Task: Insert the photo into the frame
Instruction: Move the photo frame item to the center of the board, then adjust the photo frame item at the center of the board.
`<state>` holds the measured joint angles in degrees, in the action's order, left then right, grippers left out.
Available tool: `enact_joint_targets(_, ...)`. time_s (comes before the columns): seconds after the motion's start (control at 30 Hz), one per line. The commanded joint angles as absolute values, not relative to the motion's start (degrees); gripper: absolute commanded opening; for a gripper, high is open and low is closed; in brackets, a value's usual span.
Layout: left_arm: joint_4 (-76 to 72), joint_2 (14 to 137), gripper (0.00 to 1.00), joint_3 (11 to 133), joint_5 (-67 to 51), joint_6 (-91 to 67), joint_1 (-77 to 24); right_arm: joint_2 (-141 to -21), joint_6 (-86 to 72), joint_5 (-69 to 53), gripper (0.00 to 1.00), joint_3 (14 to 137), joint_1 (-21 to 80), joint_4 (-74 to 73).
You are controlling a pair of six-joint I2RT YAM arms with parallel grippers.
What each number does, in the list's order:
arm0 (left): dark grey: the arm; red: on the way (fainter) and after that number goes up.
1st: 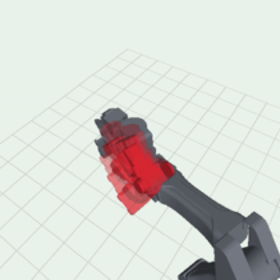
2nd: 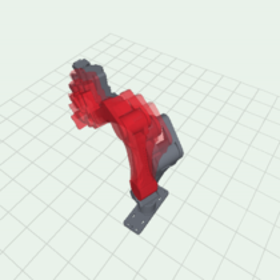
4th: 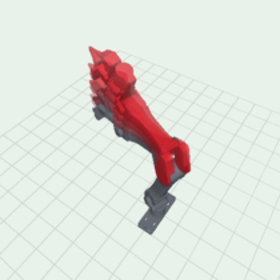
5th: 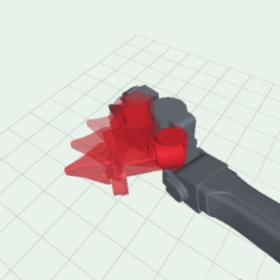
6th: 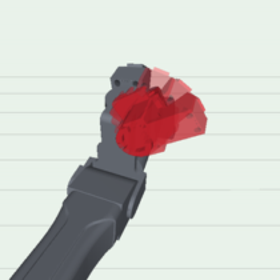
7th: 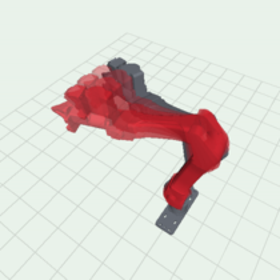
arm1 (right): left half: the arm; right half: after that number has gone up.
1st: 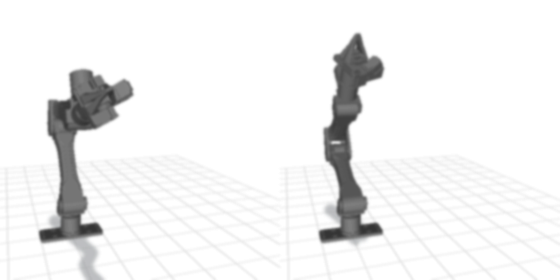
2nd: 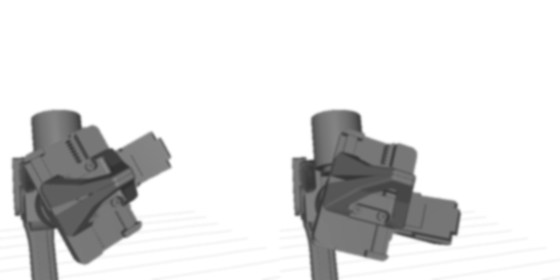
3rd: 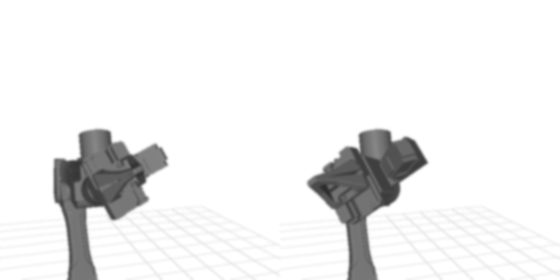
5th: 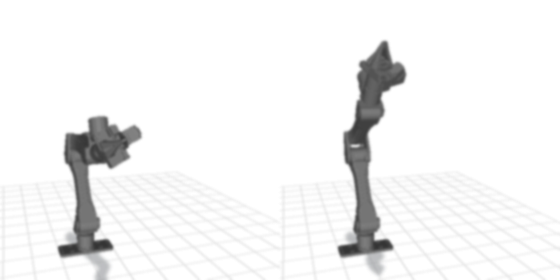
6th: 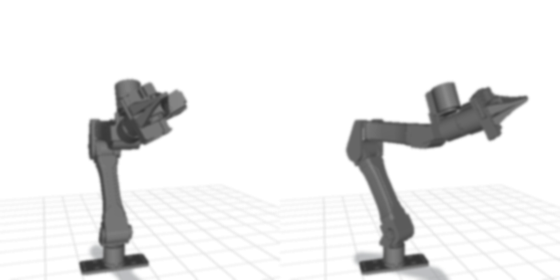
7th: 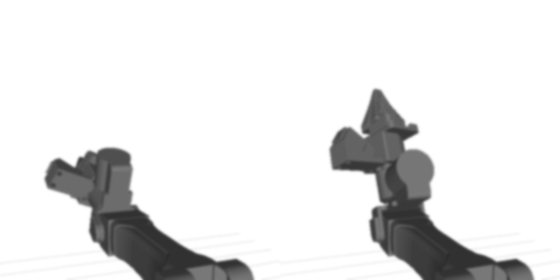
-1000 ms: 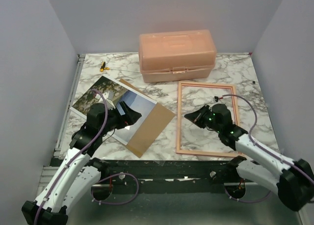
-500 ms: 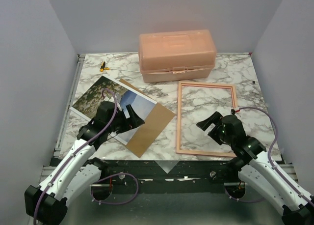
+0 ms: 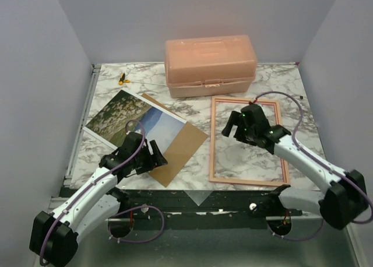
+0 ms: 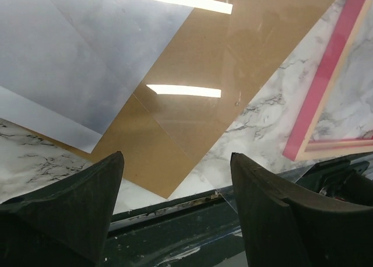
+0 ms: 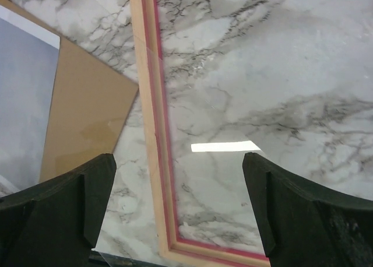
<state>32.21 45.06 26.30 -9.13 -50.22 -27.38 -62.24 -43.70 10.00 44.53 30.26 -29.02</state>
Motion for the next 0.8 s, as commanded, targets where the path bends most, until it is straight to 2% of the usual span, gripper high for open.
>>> enact_joint_targets(0.0, 30.6, 45.8, 0.74, 25.8, -7.4, -51.9, -28.7, -76.7, -36.4, 3.0, 1.00, 52.9, 29.9, -25.9)
enact_joint_targets(0.17, 29.8, 45.9, 0.73, 24.9, -7.3, -52.4, -29.5, -89.1, -36.0, -2.8, 1.00, 56.9, 28.7, -22.8)
enact_joint_targets(0.3, 27.3, 47.1, 0.73, 23.4, -8.5, -52.8, -29.7, -93.2, -36.4, -7.7, 1.00, 56.8, 26.3, -19.7)
enact_joint_targets(0.53, 22.1, 50.5, 0.72, 21.5, -10.3, -53.3, -30.1, -93.9, -36.6, -12.9, 1.00, 53.0, 24.7, -16.9)
enact_joint_targets(0.77, 18.2, 54.7, 0.72, 21.0, -11.1, -51.8, -30.2, -87.9, -36.0, -15.6, 1.00, 48.3, 24.8, -18.1)
